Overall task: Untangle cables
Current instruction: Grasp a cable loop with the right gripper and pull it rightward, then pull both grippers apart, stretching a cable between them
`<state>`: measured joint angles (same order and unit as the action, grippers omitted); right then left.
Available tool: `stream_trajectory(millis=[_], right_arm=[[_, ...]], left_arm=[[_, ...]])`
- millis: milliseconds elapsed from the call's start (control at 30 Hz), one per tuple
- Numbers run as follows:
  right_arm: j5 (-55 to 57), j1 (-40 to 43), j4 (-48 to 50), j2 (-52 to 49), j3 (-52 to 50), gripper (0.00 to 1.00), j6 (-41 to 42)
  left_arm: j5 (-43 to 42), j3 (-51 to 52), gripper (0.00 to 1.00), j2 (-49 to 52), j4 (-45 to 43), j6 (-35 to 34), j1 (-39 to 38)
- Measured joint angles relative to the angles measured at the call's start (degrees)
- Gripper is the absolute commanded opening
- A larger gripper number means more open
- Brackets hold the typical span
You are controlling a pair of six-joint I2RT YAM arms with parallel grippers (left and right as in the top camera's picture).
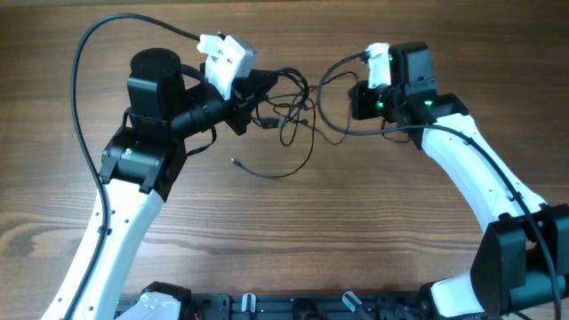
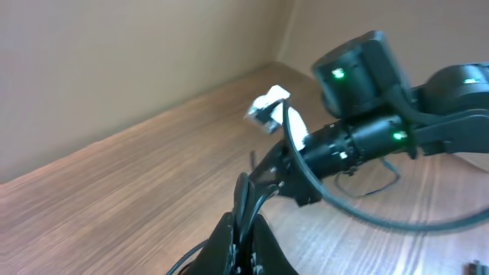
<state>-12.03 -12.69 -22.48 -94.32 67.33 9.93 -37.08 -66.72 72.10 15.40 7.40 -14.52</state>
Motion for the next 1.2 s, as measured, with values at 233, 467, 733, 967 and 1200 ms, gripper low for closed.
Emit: stream_trajectory(millis=[233,467,733,967,1200], right_arm=[[9.16,5.60,-0.87,0.00,0.00,0.05,8.79],[12.81,16.39,-4.26,-0.28,0.00,0.04,11.34],[13.62,19.52,-5.16,-0.28,0.00,0.05,11.45],[13.57,21.64,-5.20,-4.04,0.00,0.05,11.93],[13.60,24.26,-6.29,-8.61,0.00,0.05,12.13]], left_arm=[[4.17,0.00,0.04,0.00,-0.09,0.02,0.87],[5.86,0.00,0.04,-0.22,-0.90,0.02,8.00],[5.97,0.00,0.04,-3.19,-0.90,0.00,14.05],[5.90,0.00,0.04,-3.76,-0.87,0.00,17.11],[5.77,0.00,0.04,-3.76,-0.87,-0.04,19.17]])
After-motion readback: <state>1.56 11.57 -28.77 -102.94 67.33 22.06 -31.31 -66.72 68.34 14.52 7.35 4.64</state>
